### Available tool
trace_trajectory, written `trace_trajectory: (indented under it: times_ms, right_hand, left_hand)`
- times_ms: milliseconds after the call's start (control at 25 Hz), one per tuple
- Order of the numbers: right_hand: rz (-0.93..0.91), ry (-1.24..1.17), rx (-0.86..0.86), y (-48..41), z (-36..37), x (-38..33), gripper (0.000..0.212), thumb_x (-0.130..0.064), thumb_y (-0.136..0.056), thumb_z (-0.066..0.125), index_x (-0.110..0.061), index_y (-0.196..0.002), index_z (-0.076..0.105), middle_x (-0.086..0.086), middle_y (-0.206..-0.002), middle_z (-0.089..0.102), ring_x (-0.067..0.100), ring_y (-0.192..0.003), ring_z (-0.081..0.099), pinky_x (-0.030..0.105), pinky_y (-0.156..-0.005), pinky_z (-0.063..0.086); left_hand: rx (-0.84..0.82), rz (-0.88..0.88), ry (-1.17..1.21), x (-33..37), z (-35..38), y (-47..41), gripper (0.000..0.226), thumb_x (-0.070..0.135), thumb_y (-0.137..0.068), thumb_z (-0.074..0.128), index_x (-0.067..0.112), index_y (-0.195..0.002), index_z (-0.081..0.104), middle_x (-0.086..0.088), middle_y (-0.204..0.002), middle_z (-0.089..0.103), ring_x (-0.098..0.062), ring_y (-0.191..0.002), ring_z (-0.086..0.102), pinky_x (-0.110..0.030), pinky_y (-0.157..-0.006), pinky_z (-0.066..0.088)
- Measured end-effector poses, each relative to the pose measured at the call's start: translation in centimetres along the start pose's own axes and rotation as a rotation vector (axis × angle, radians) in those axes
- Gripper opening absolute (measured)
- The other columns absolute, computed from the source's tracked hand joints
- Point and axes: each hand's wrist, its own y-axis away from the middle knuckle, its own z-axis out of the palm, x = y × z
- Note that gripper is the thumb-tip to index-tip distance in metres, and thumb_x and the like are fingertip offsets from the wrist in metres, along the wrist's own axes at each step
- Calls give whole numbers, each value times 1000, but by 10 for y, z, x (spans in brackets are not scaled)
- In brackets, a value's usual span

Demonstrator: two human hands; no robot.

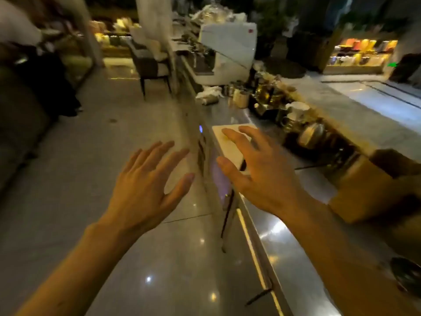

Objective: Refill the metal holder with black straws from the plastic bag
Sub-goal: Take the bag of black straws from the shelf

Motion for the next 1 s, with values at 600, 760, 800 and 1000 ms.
trace_trajectory:
  times_ms: [600,760,800,1000]
  right_hand:
    - [-960,-403,-318,-98,142,-232,63,-66,-91,30,-37,-147,26,4,-150,36,22,-138,34,43,-109,37]
    - [-1190,-496,-412,-76,154,-278,64,-67,-90,28,-38,-148,24,5,-151,35,24,-139,32,44,-109,35]
    - [-1246,-521,-435,-64,155,-292,64,-67,-91,28,-38,-148,24,5,-151,35,24,-139,32,44,-108,35]
    - [-1489,-656,-519,9,141,-348,63,-64,-93,32,-35,-148,25,6,-152,35,24,-140,31,43,-110,32]
  left_hand:
    - [230,-1047,-471,-73,-85,198,65,64,-95,19,27,-139,50,-3,-140,55,-25,-130,49,-44,-106,39]
    - [264,-1330,-548,-39,-89,237,60,60,-94,26,27,-138,50,-3,-139,56,-25,-128,51,-42,-105,39]
    - [275,-1398,-566,-26,-89,250,60,60,-94,26,28,-138,51,-3,-139,56,-24,-128,51,-42,-106,39]
    - [315,-1644,-694,36,-98,310,61,61,-95,23,27,-137,51,-3,-138,57,-23,-129,51,-42,-105,40]
